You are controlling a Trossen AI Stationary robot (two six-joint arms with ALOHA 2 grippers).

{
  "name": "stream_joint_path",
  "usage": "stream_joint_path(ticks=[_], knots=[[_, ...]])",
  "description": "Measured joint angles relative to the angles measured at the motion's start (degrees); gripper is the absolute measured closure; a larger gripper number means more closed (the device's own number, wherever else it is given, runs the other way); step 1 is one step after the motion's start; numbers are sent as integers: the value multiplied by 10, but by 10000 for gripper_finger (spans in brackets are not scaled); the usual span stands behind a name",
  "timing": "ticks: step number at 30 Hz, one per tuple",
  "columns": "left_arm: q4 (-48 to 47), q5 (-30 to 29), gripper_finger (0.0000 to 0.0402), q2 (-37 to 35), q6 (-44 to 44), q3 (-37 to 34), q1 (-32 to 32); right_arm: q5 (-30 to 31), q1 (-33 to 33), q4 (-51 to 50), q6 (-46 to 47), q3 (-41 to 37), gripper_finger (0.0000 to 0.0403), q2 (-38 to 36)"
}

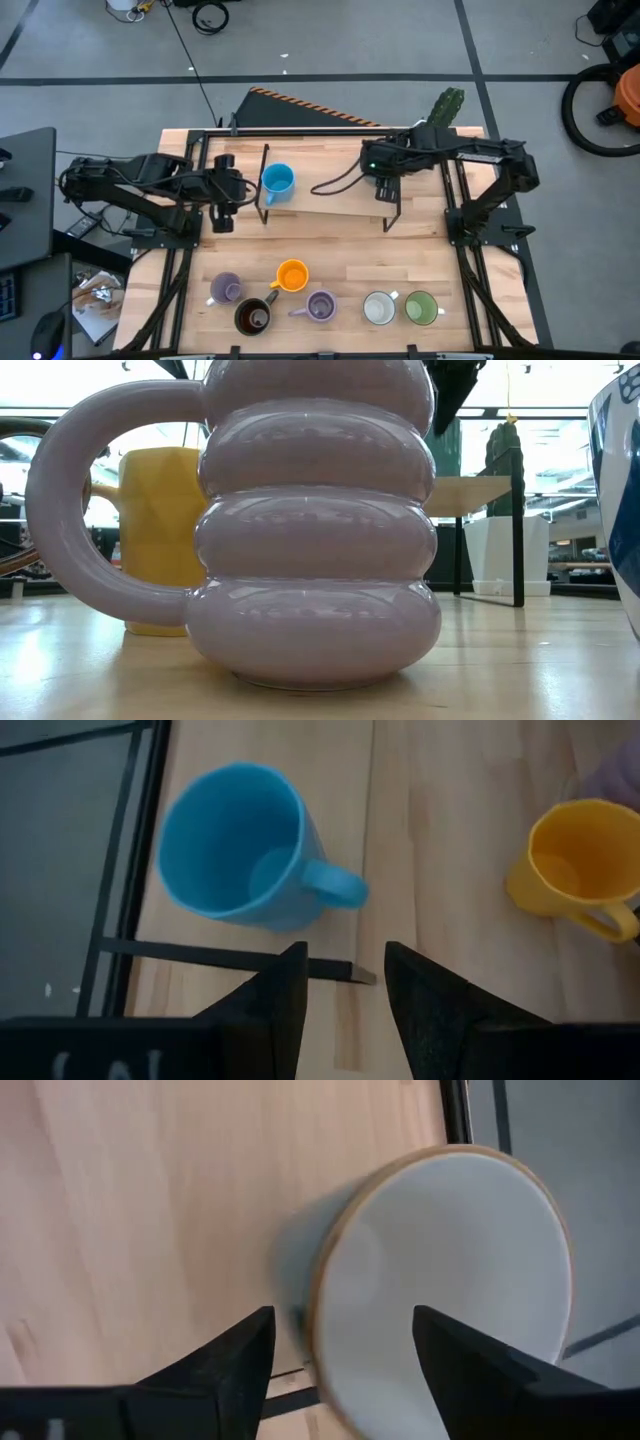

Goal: Place coffee mugs
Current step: Adjust the blue mug on the shelf

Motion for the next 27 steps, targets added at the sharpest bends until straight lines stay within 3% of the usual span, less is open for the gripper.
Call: stream_joint_path(ticks=[9, 27], knots=[[11, -1, 260, 0, 16, 0, 0, -4, -26, 4, -39, 1, 188, 7], [11, -1, 260, 0, 19, 0, 0, -15, -49, 2, -81, 0, 190, 11]])
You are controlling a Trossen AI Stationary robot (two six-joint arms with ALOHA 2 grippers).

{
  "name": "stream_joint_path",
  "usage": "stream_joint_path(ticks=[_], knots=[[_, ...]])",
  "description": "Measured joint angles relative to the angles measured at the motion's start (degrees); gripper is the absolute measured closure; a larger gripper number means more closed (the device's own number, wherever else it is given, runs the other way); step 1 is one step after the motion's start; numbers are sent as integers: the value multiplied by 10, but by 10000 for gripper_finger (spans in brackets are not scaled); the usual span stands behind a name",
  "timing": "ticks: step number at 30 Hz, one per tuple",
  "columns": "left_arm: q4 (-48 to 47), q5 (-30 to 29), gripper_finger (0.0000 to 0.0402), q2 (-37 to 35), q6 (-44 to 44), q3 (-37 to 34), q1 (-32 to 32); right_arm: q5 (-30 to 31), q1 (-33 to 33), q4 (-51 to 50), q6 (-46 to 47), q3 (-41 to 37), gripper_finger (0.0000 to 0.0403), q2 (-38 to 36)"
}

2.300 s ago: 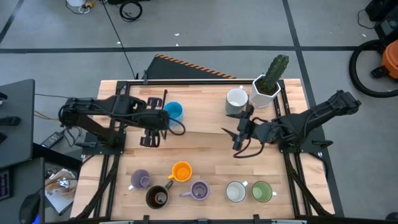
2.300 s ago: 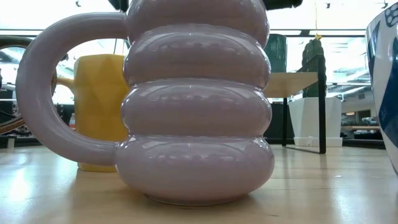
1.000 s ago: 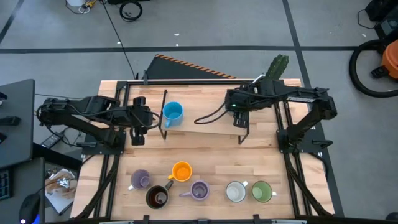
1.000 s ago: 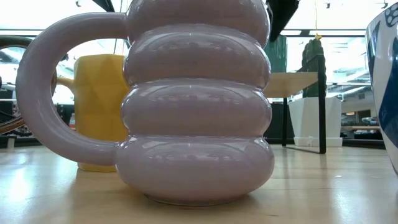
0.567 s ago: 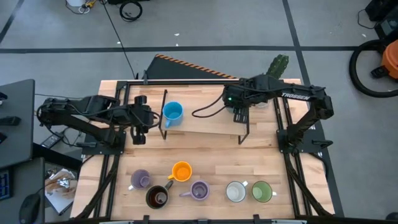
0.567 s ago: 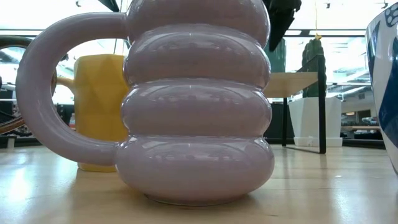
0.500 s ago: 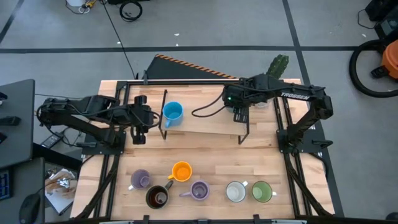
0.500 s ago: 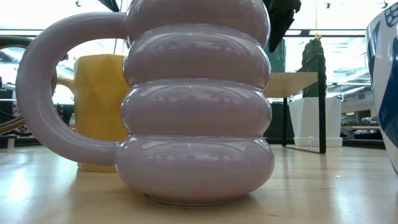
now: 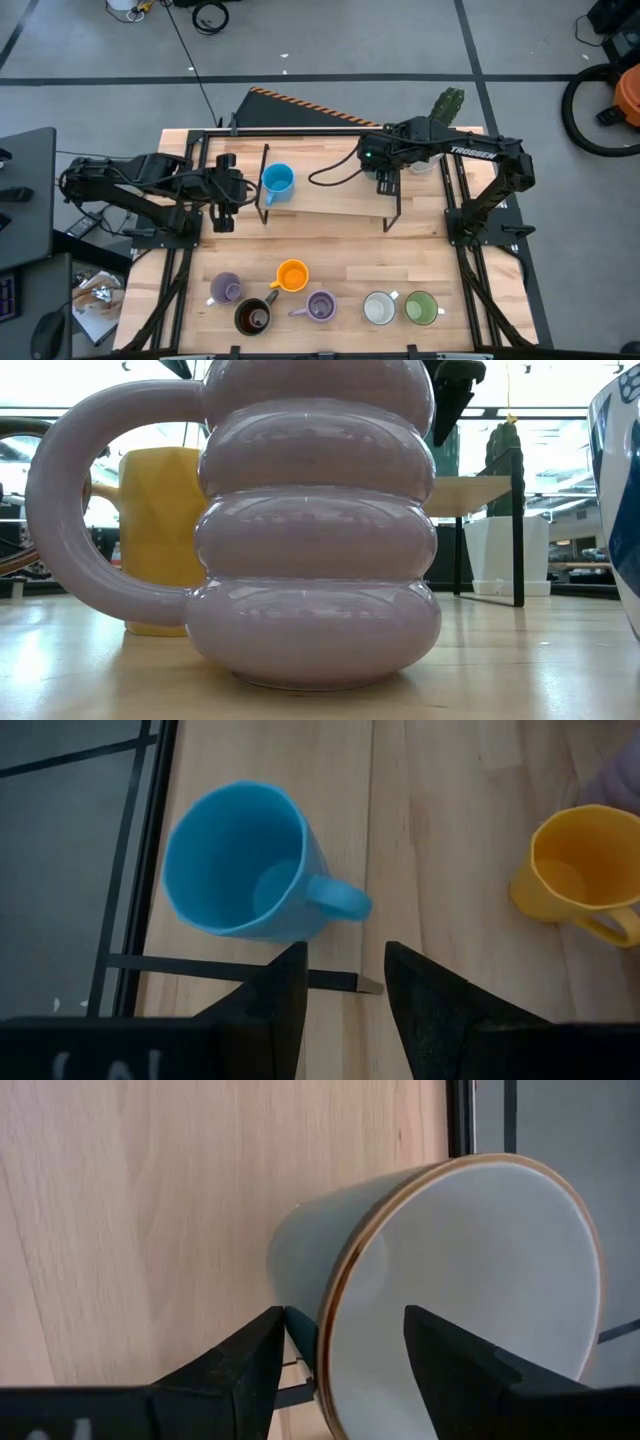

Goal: Place coffee mugs
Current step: Adjust the blue mug on the shelf, then adjust the light blue mug on the shelf

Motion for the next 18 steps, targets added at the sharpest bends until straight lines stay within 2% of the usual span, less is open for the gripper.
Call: stream_joint_path(ticks=[9, 13, 18], knots=[[2, 0, 260, 0, 0, 0, 0, 0, 4, 0, 5, 0, 186, 0], [23, 0, 256, 0, 9, 0, 0, 0, 8, 0, 10, 13, 168, 0], [45, -8, 231, 1, 16, 0, 0, -1, 11, -12, 28, 48, 135, 0]])
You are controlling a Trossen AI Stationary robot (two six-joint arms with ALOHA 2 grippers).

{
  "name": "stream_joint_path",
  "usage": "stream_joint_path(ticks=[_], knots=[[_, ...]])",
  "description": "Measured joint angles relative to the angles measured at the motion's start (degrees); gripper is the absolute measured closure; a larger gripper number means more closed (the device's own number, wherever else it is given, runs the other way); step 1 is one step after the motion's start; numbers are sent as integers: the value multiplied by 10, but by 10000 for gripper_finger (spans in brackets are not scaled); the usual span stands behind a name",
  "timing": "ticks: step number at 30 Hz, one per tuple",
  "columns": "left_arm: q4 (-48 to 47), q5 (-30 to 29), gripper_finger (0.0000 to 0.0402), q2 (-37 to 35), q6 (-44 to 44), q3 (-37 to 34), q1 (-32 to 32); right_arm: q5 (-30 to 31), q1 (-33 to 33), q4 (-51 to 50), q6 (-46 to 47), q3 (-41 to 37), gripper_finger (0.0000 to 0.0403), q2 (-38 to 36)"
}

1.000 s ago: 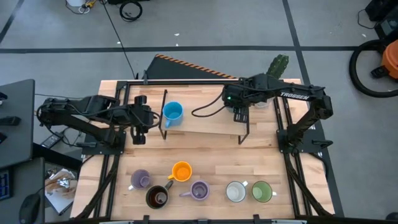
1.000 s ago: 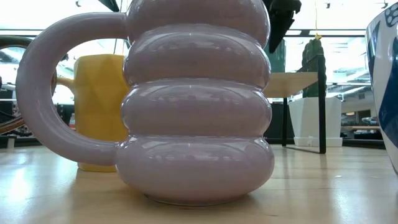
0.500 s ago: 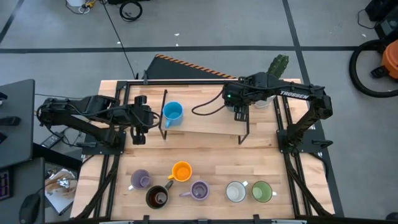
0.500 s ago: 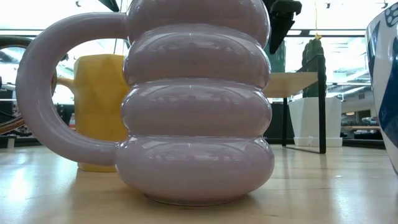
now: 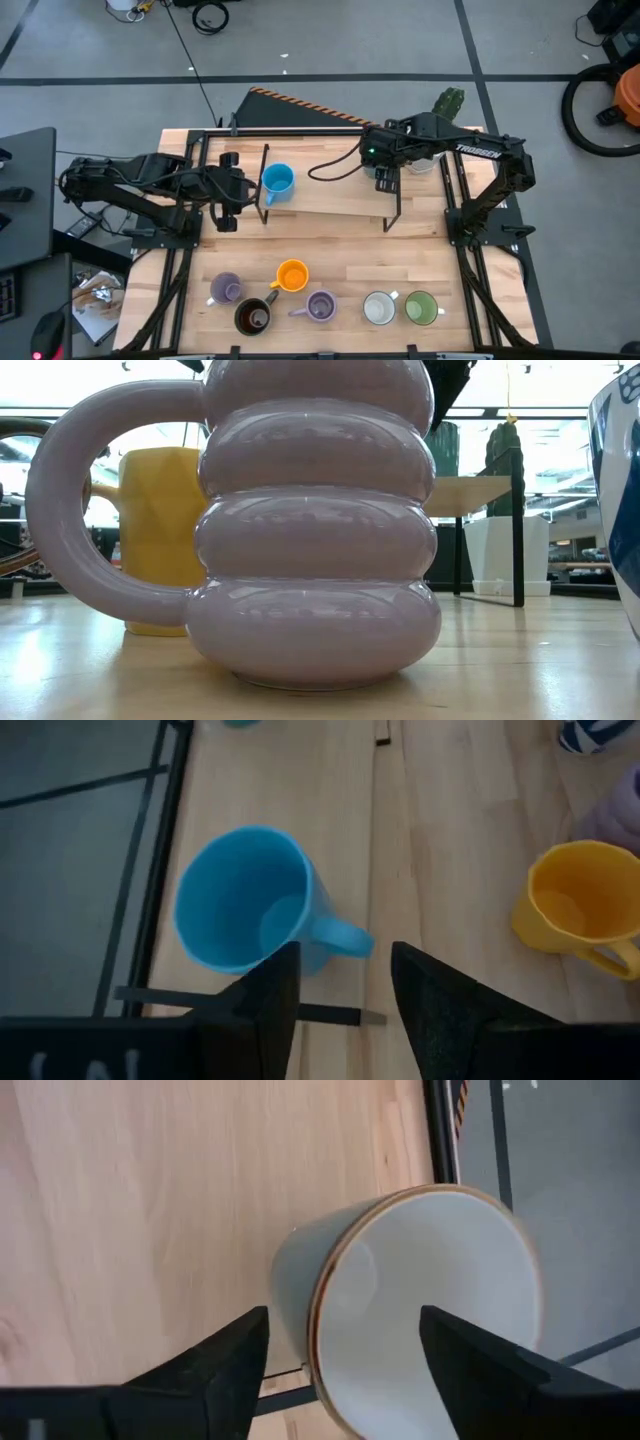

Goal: Place coffee mugs
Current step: Adjust the light blue mug on the shelf

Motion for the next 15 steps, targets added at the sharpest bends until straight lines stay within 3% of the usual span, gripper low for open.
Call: stream_joint_path(ticks=[7, 15], knots=[[1, -4, 210, 2, 21, 0, 0, 2, 29, -20, 24, 44, 106, 0], [-11, -3, 210, 9, 65, 0, 11, 42, 87, 44, 16, 56, 112, 0]])
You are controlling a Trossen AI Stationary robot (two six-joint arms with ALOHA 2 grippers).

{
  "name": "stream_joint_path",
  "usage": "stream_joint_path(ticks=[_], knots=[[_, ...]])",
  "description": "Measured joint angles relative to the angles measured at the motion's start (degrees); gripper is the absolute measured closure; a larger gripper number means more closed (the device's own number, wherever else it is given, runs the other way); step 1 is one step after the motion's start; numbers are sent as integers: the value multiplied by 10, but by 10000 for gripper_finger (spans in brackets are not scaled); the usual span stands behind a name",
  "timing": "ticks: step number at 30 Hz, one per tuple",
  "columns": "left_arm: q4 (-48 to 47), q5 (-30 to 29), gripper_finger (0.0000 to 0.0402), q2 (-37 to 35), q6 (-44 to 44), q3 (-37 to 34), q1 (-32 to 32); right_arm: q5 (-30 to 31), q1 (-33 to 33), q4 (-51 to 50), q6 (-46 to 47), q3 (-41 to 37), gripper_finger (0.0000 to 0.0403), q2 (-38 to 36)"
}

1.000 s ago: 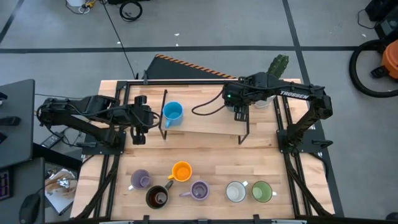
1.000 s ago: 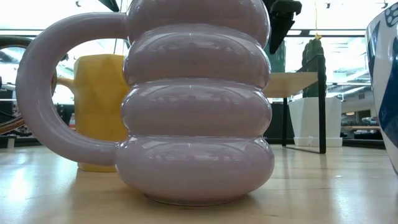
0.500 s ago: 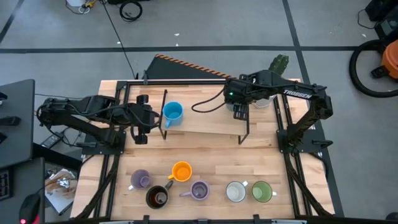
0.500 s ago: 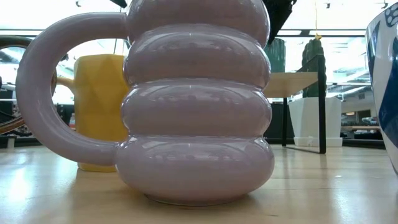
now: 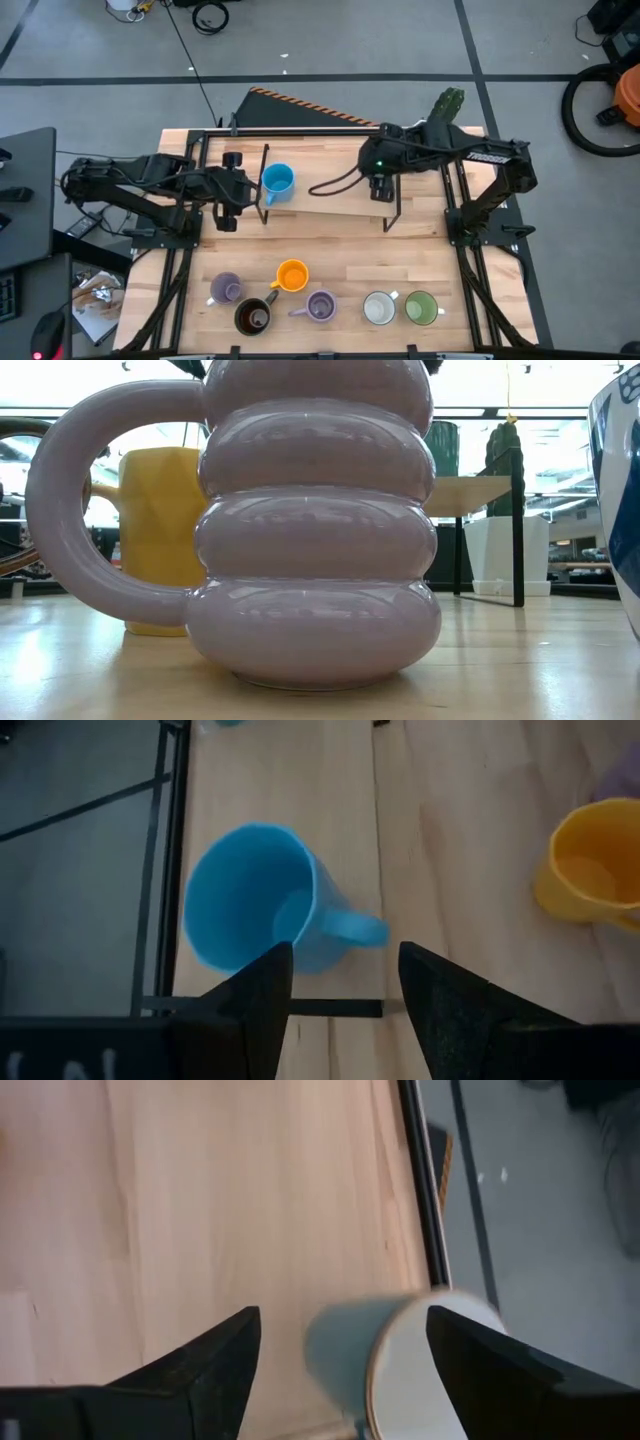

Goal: Place coffee mugs
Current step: Adjust the light blue mug on the shelf

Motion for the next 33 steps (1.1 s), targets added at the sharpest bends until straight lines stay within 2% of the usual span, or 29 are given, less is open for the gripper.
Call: stream_joint_path(ticks=[8, 16, 26, 33], knots=[[16, 35, 210, 0, 79, -30, 76, 4, 32, 43, 8, 0, 121, 0], [38, 132, 210, 32, 125, -26, 137, 0, 57, 41, 34, 0, 121, 0], [3, 127, 212, 117, 217, 2, 140, 0, 65, 43, 53, 0, 122, 1], [-4, 127, 268, 132, 251, 2, 140, 0, 65, 44, 58, 0, 122, 1]])
